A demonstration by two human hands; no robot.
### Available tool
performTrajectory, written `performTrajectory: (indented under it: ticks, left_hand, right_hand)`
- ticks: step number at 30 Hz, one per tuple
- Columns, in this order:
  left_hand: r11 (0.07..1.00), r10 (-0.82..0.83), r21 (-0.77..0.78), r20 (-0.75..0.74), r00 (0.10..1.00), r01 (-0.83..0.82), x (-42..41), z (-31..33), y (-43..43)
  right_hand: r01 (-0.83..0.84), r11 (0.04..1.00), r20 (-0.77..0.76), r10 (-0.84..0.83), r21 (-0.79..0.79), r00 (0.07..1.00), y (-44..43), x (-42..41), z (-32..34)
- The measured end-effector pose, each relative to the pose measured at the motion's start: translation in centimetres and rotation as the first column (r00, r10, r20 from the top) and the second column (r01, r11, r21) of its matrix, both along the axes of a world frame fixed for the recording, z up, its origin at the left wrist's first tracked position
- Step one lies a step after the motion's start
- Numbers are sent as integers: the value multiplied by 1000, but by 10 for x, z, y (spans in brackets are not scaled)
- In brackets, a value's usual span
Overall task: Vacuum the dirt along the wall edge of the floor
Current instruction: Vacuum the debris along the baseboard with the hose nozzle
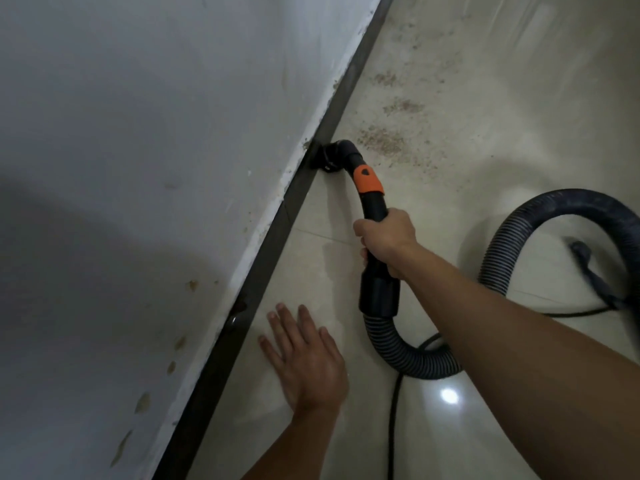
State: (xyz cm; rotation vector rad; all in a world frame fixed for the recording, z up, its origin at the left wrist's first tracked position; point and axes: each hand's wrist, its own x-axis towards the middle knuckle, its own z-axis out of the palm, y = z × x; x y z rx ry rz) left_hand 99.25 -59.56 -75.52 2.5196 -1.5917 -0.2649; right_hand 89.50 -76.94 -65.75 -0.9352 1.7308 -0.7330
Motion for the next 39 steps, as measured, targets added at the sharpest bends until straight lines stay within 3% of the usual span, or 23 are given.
performTrajectory:
  ticks: [4, 7, 11, 18, 21, 24, 32, 36, 39]
  left_hand:
    - [1000, -3, -4, -9, 1000, 3, 0, -3, 0]
    - [1000, -10, -2, -32, 999, 10, 1, 1, 0]
    - [1000, -8, 7, -39, 999, 8, 0, 5, 1]
    - [999, -15, 38, -32, 999, 17, 1, 2, 4]
    - [1000, -26, 16, -44, 999, 27, 0, 5, 6]
    - [999, -50, -4, -50, 997, 50, 1, 6, 9]
    - [967, -251, 59, 14, 968, 250, 1, 9, 61]
    - [924, -357, 158, 28, 934, 349, 0, 16, 87]
    - [899, -409, 175, 11, 912, 401, 6, 22, 101]
  right_hand:
    - [-23, 1000, -44, 24, 9, 999, -11, 3, 6]
    - [-163, 987, -139, 161, 1, 977, 34, -15, 7]
    - [-369, 926, -399, 371, 85, 839, 121, -61, 12]
    - [-142, 986, -542, 165, 85, 824, 235, -156, 27]
    - [-41, 981, -613, 152, 191, 775, 297, -182, 28]
    - [75, 980, -711, 78, 182, 699, 342, -204, 24]
    - [72, 997, -746, -27, 27, 665, 308, -224, 15]
    - [31, 999, -634, 5, 45, 773, 285, -207, 23]
    - [-60, 997, -494, 73, 43, 866, 316, -195, 29]
